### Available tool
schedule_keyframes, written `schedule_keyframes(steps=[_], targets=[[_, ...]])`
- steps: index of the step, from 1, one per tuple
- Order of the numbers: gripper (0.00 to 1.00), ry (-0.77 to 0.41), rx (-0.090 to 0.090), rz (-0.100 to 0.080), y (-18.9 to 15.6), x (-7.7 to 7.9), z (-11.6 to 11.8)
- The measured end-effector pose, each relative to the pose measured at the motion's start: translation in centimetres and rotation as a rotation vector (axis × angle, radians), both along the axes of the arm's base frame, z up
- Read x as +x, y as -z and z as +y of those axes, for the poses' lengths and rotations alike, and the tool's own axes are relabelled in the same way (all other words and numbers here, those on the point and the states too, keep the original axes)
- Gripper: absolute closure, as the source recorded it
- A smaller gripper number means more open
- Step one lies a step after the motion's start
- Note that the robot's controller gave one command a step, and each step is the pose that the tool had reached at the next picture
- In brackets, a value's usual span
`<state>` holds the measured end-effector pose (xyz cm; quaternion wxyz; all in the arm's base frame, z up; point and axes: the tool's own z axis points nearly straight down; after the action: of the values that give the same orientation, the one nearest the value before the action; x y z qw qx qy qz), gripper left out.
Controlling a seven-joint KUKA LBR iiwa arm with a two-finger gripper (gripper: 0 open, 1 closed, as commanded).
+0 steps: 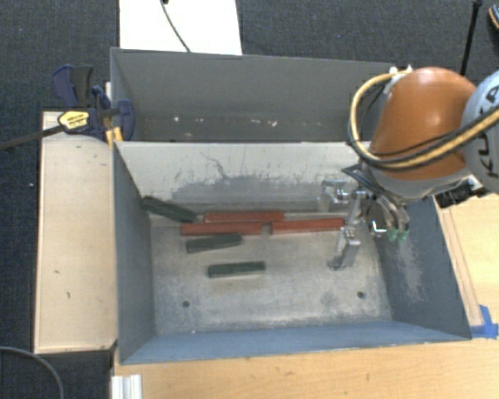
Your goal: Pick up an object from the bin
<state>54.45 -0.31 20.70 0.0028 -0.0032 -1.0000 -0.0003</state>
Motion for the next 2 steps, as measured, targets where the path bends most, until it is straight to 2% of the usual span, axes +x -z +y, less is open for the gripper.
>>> schedule_keyframes(steps=[1, 2], targets=[[0.0, 0.0, 0.0, -0.008, -0.5, 0.2, 0.0], [0.0, 0.066, 0.0, -0.014, 6.8, 2.8, -1.7]])
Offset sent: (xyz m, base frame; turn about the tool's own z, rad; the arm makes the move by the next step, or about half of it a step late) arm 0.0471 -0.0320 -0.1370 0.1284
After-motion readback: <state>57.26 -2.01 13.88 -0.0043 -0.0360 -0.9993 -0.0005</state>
